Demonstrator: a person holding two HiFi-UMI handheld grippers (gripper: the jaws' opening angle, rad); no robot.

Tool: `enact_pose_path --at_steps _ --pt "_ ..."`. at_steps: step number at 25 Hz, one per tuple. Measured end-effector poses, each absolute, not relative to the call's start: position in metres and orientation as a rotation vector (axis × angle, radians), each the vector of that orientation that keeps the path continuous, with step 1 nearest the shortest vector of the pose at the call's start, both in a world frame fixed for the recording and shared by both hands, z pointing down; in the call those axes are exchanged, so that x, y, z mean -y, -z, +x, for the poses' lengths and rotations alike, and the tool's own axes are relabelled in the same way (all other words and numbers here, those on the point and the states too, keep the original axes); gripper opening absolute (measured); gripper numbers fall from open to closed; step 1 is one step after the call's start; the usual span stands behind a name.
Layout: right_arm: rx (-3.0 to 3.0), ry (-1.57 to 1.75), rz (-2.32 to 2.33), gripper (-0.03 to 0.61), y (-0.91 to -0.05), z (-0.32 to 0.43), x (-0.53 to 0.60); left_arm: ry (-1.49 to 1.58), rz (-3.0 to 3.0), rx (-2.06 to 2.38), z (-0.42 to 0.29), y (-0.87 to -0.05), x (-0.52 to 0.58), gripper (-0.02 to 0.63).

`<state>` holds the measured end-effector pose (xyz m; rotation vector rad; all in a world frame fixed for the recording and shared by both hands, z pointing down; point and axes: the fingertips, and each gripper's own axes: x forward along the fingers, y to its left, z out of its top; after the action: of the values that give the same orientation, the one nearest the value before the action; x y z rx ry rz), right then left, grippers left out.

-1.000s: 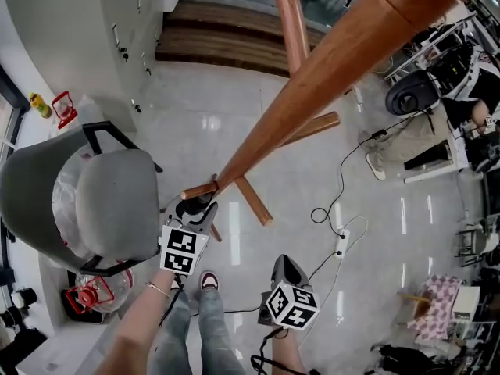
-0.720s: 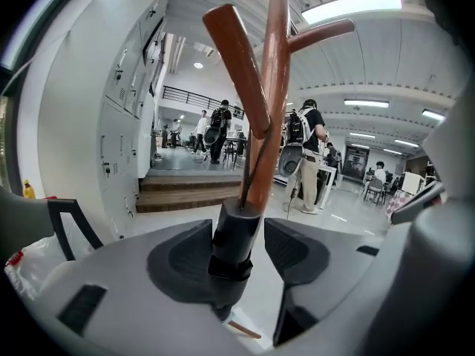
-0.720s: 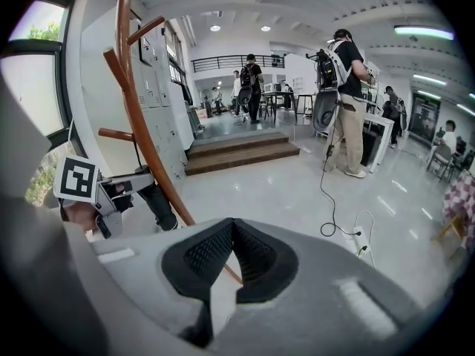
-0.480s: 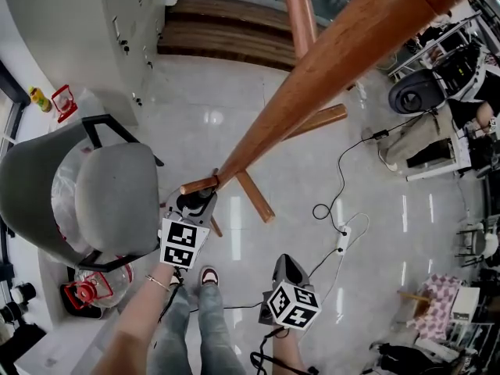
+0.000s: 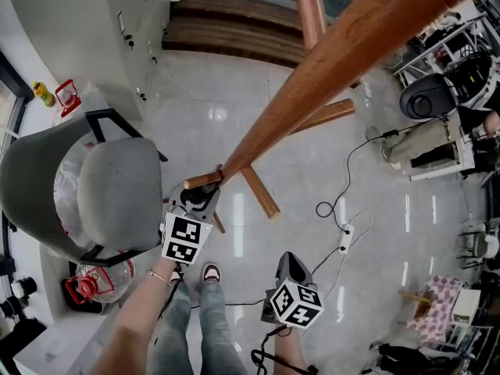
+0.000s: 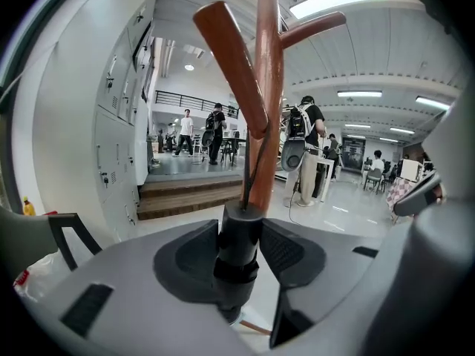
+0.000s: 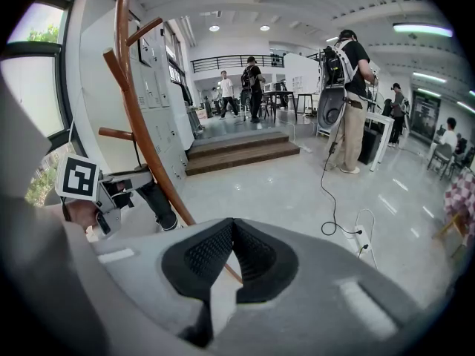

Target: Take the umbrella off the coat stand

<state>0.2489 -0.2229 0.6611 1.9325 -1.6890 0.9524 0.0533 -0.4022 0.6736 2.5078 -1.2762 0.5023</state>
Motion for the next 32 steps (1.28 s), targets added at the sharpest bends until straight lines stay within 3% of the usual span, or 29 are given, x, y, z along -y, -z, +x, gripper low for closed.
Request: enact_pose_path --at_steps 32 --pt "1.74 -0.921 1.918 0.005 -0.642 0.244 0.228 -0.537 2.53 1.314 0.043 -0.646 0.387 0.14"
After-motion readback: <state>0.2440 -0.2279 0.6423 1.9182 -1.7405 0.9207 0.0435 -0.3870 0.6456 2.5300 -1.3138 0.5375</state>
